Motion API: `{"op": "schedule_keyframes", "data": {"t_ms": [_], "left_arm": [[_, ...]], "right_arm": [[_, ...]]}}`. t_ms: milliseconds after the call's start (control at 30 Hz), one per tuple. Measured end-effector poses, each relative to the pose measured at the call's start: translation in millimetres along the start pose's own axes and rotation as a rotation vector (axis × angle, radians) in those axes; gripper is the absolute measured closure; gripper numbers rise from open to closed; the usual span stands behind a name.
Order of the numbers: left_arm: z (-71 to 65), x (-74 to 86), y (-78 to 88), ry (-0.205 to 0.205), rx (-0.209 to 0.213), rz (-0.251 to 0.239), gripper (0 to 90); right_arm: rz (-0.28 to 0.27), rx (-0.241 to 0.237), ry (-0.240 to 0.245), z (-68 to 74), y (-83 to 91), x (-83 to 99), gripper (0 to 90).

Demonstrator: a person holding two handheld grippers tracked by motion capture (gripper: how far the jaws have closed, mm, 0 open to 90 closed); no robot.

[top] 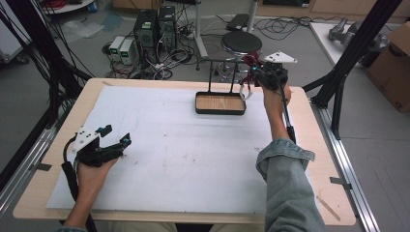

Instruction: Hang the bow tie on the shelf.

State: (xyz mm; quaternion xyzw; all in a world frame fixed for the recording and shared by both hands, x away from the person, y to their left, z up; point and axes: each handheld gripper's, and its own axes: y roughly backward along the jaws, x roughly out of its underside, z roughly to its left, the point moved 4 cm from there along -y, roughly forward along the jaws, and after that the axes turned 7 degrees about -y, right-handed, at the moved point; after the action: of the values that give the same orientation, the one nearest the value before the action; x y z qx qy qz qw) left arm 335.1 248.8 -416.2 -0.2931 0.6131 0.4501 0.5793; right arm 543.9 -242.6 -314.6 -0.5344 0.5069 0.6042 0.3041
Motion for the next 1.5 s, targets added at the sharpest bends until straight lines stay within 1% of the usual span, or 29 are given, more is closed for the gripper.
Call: {"op": "schedule_keyframes", "data": {"t_ms": [433,567,700,800,933,1033,1133,1300,1500], "left_arm": [[-0.8,0.4,0.4,0.003,0.002,-0.003,23.1],[-0.9,0.6,0.5,0.001,0.002,0.001,23.0],[-1.0,0.4,0.4,0.003,0.003,-0.002,23.1],[-1.2,0.5,0.4,0.001,0.004,0.0,23.1],[-1.2,0.3,0.9,0.003,0.003,-0.004,23.1],[-1.3,0.2,0.8,0.004,0.005,-0.004,23.1],[-1.6,0.2,0.8,0.002,0.007,-0.002,23.1],[-2.1,-0.1,0.7,0.0,0.006,-0.004,23.1],[-2.0,-0.4,1.0,0.0,0.005,-0.007,23.1]], "right_arm": [[0.042,0.024,-0.036,-10.4,-4.6,8.8,75.0],[0.066,0.035,-0.021,-11.1,-6.6,12.0,75.0],[0.105,0.025,-0.03,-12.1,-9.4,17.7,74.8],[0.12,0.016,-0.023,-11.1,-11.6,21.1,74.8],[0.148,0.011,-0.037,-10.4,-14.9,27.6,74.4],[0.155,0.011,-0.046,-10.9,-16.0,30.7,73.4],[0.155,0.014,-0.051,-12.6,-15.9,31.7,69.5],[0.153,0.019,-0.063,-14.2,-13.8,31.7,68.4],[0.142,0.029,-0.08,-18.4,-8.0,32.1,61.9]]}}
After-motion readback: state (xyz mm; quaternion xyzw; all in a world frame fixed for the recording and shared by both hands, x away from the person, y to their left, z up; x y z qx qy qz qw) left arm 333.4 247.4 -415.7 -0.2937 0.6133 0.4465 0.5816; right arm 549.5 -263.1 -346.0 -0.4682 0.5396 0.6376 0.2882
